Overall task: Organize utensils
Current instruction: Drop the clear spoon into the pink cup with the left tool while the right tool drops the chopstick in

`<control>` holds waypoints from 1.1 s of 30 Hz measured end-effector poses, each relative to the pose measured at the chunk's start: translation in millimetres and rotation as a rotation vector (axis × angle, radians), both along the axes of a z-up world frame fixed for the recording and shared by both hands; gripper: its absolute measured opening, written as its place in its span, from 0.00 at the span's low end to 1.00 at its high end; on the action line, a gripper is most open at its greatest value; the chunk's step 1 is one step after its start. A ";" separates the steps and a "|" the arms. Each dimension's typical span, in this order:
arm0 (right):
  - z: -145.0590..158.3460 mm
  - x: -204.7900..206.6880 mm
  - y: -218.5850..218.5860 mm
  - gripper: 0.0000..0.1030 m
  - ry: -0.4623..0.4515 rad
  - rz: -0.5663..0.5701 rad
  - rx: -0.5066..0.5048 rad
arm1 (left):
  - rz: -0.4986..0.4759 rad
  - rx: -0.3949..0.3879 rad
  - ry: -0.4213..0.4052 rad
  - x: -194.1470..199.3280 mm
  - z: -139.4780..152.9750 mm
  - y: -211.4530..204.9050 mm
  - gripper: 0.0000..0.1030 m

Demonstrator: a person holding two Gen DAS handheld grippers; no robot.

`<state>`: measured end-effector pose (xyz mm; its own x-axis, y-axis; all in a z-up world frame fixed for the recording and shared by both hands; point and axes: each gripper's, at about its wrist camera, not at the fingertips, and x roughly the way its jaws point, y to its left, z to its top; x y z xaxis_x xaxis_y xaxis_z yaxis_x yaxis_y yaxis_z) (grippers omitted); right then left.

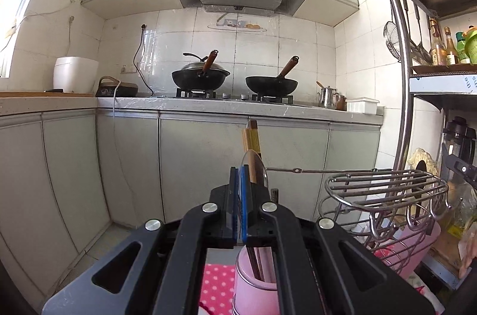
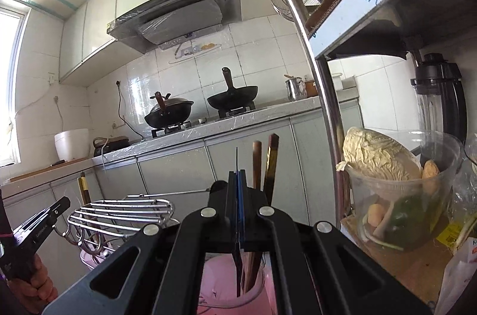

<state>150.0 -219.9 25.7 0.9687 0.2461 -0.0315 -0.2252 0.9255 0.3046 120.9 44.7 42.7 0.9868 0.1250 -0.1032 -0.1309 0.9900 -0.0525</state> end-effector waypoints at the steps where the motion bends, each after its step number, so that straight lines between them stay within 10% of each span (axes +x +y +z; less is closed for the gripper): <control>1: -3.6 -2.0 -1.7 0.01 0.012 0.003 0.013 | -0.002 -0.006 0.004 -0.6 -1.1 0.4 0.01; 21: -44.8 0.5 -3.8 0.02 0.216 0.041 0.053 | -0.028 -0.122 0.156 -0.9 -26.5 15.4 0.01; 33: -42.8 -1.3 -13.3 0.30 0.258 0.069 0.105 | -0.053 -0.199 0.199 -9.8 -18.4 26.0 0.22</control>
